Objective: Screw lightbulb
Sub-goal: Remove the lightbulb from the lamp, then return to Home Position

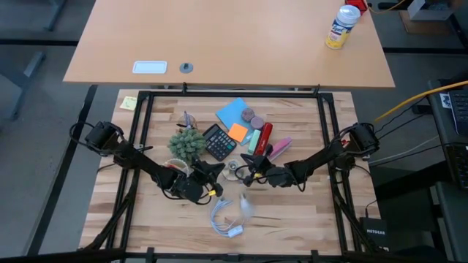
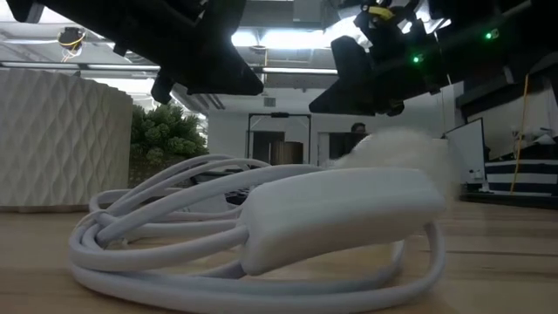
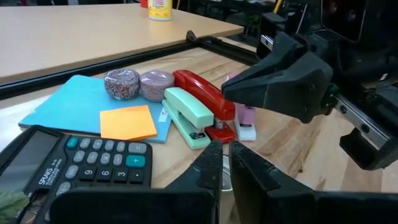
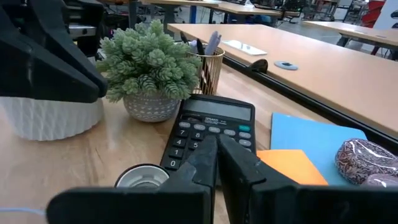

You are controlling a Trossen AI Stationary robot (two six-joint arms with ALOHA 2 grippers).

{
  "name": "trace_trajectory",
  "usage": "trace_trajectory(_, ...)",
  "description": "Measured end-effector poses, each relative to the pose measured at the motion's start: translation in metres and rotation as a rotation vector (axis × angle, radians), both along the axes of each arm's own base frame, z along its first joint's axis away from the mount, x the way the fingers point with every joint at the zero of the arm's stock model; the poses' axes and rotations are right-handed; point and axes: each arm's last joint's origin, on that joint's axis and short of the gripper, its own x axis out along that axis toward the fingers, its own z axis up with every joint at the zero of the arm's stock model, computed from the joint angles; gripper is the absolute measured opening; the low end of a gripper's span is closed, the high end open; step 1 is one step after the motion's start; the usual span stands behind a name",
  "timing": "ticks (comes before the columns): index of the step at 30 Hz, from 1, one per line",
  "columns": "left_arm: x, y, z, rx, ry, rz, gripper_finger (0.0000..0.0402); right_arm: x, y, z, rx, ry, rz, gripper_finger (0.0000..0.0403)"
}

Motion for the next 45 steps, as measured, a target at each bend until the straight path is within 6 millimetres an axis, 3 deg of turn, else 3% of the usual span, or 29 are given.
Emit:
trace_trajectory(7,0.000,0.000,0.000,0.019,0.015,-0.004,0.0021,-0.004,0.011,0.009,0.007,-0.015,0.088,0.0021)
trace_trajectory(19,-0.001,-0.001,0.005,0.060,0.028,-0.023,0.0021,-0.053,0.080,0.063,-0.120,-0.088,0.363,0.0021)
trace_trajectory(23,-0.006,0.000,0.030,0.131,0.014,-0.055,0.0021,-0.078,0.092,0.088,-0.221,-0.106,0.342,0.0021)
trace_trajectory(28,-0.024,0.010,0.080,0.317,0.047,-0.085,0.0021,-0.116,0.092,0.126,-0.397,-0.047,0.185,0.0021)
trace_trajectory(33,-0.049,0.017,0.121,0.364,-0.011,-0.095,0.0021,-0.147,0.084,0.153,-0.383,-0.009,0.061,0.0021)
trace_trajectory(38,-0.066,0.022,0.141,0.315,-0.094,-0.096,0.0021,-0.156,0.078,0.165,-0.350,-0.051,0.091,0.0021)
trace_trajectory(40,-0.069,0.023,0.145,0.317,-0.101,-0.096,0.0021,-0.156,0.077,0.166,-0.434,-0.003,0.101,0.0021)
trace_trajectory(45,-0.069,0.028,0.147,0.514,0.044,-0.104,0.0021,-0.160,0.072,0.174,-0.534,0.054,0.095,0.0021)
